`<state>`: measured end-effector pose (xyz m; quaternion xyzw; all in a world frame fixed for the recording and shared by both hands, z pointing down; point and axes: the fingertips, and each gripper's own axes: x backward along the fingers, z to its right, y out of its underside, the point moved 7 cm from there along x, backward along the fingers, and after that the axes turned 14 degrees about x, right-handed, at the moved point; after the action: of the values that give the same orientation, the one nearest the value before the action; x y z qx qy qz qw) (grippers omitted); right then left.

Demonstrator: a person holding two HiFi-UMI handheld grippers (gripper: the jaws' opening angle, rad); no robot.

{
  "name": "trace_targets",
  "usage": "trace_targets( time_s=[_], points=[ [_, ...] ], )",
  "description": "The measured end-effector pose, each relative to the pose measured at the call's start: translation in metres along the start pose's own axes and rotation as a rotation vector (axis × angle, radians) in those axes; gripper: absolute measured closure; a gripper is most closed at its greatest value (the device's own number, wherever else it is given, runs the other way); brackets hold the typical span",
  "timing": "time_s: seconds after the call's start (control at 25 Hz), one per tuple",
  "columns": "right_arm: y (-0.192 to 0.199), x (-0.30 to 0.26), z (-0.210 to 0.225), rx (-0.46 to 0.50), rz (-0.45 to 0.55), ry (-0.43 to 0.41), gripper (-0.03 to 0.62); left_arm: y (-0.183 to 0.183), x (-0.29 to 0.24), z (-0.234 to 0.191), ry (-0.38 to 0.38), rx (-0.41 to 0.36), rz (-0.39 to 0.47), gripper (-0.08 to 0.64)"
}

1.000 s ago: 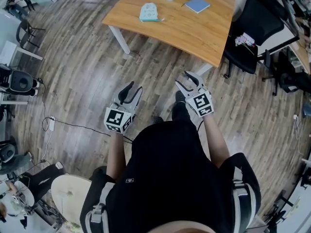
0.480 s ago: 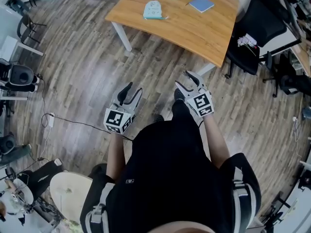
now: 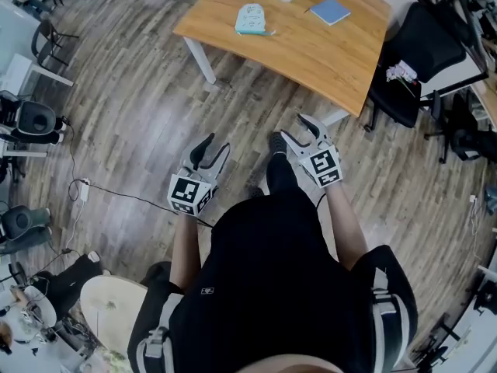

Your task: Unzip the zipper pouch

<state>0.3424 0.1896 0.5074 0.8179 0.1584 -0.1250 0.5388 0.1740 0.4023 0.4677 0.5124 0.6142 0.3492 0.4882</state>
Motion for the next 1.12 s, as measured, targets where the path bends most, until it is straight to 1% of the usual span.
trace_targets(
  time_s=[0.2,0.6,0.84,1.12],
  points=[
    [0.000,-0.020,0.017,-0.021,0.013,0.000,0.336,-0.009,-0.016,-0.010,0.002,-0.005,-0.028,0.377],
    [0.015,-0.052,0.053,-0.057,0.004,-0.024,0.345,-0.025,-0.064,-0.029,0.003,-0.003,-0.059,0.377],
    [0.010,-0.074,0.097,-0.047,0.004,-0.052,0.347,-0.049,-0.101,-0.042,-0.014,0.014,-0.046,0.377],
    [0.015,-0.107,0.156,-0.026,0.021,-0.098,0.350,-0.073,-0.151,-0.055,-0.062,0.031,-0.030,0.379]
  ],
)
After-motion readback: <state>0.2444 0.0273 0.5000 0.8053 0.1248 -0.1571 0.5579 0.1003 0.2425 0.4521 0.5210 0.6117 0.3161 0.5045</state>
